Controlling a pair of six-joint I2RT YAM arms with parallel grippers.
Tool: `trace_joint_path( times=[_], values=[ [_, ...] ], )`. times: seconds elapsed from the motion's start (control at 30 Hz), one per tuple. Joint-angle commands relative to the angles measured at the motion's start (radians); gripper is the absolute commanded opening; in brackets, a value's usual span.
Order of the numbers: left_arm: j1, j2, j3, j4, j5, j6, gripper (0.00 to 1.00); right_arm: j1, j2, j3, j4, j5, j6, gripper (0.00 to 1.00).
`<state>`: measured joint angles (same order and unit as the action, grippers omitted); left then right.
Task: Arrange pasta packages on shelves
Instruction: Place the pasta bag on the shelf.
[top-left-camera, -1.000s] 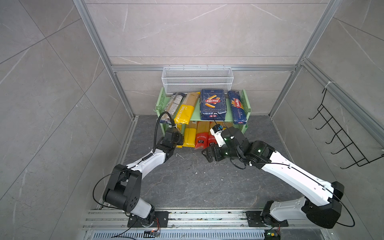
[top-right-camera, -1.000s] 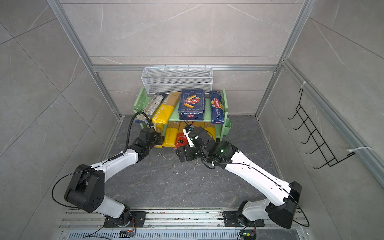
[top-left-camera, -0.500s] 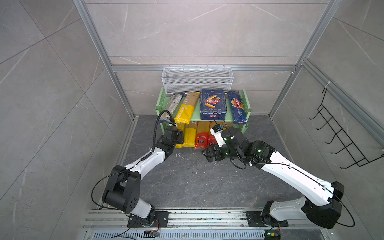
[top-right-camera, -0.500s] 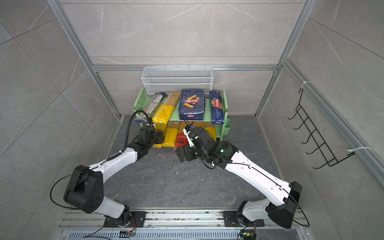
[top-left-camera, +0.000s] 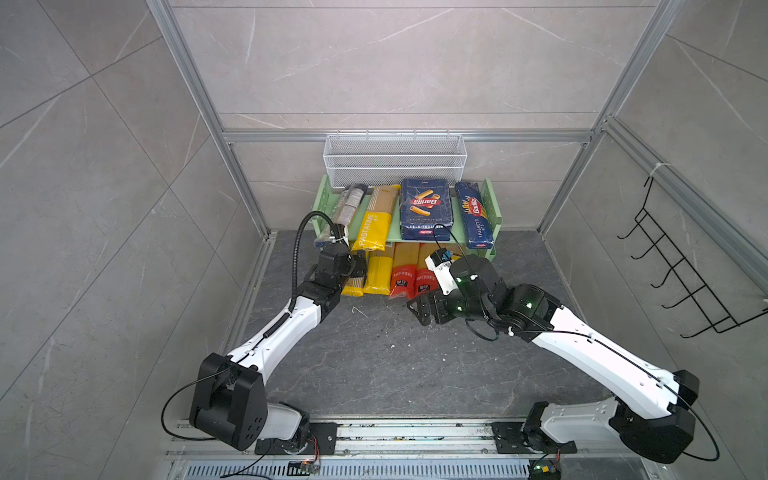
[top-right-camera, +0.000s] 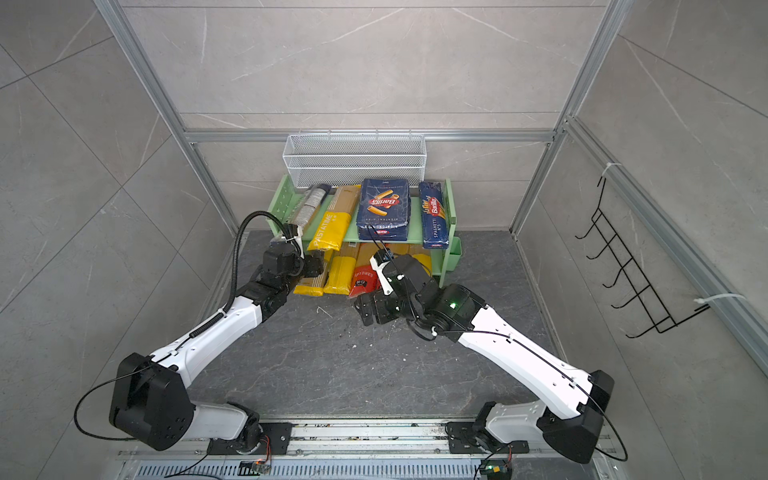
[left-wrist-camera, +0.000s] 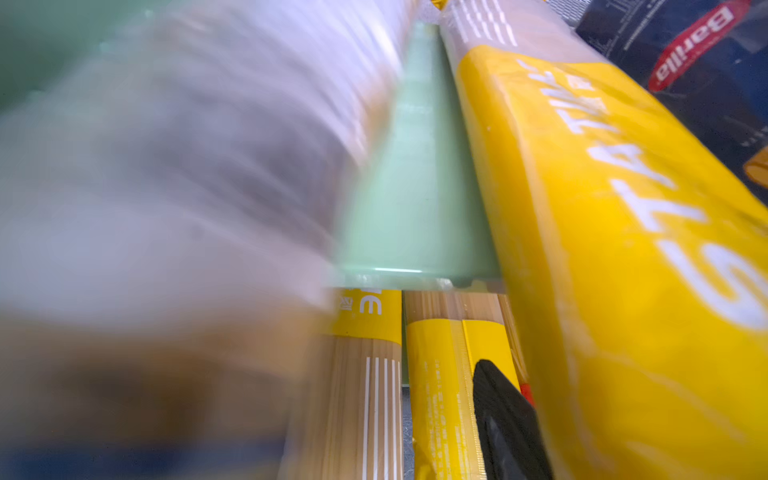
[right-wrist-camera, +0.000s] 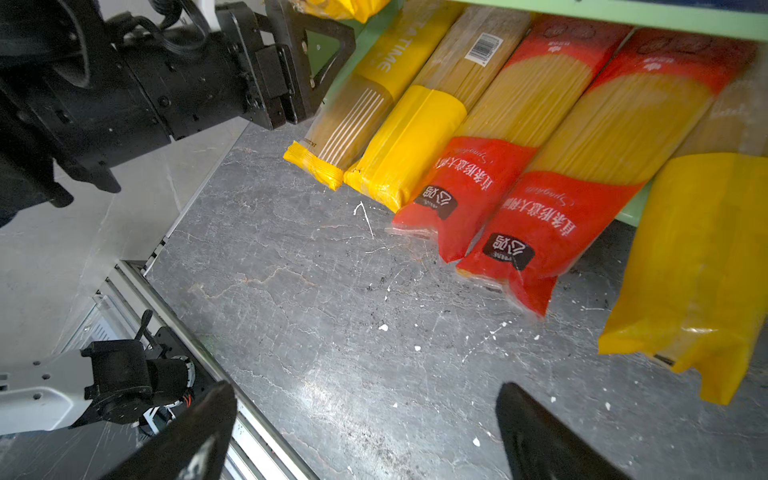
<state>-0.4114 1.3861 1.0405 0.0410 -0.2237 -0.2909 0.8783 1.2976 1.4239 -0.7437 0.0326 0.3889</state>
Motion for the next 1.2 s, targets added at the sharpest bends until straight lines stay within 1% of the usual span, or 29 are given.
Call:
trace_joint_path(
  times=[0.0, 0.23, 0.4, 0.63, 0.77, 0.97, 1.17],
  values=[
    [0.003, -0.059, -0.025, 0.02, 0.011, -0.052, 0.7, -0.002, -0.036, -0.02, -0.023, -0.009, 0.015, 1.0],
    [-0.021, -0.095, -0.061, -0.023, 0.025, -0.065, 0.7, -0.003, -0.065, -0.036, -0.024, -0.01, 0.032, 1.0],
    [-0.054, -0.152, -0.089, -0.045, 0.01, -0.064, 0.7, -0.002, -0.087, -0.051, -0.023, -0.01, 0.043, 0.99],
    [-0.072, -0.235, -0.129, -0.114, -0.01, -0.064, 0.7, -0.002, -0.109, -0.067, -0.031, 0.01, 0.05, 0.99],
    [-0.082, -0.312, -0.172, -0.175, -0.048, -0.067, 0.7, -0.002, -0.127, -0.101, -0.026, 0.032, 0.051, 0.99],
    [-0.099, -0.385, -0.172, -0.366, -0.111, -0.121, 0.75, -0.002, -0.159, -0.196, -0.017, 0.102, 0.052, 0.99],
    [-0.199, -0.458, -0.218, -0.479, -0.21, -0.162, 0.77, -0.002, -0.198, -0.296, -0.029, 0.193, 0.076, 1.0]
  ],
)
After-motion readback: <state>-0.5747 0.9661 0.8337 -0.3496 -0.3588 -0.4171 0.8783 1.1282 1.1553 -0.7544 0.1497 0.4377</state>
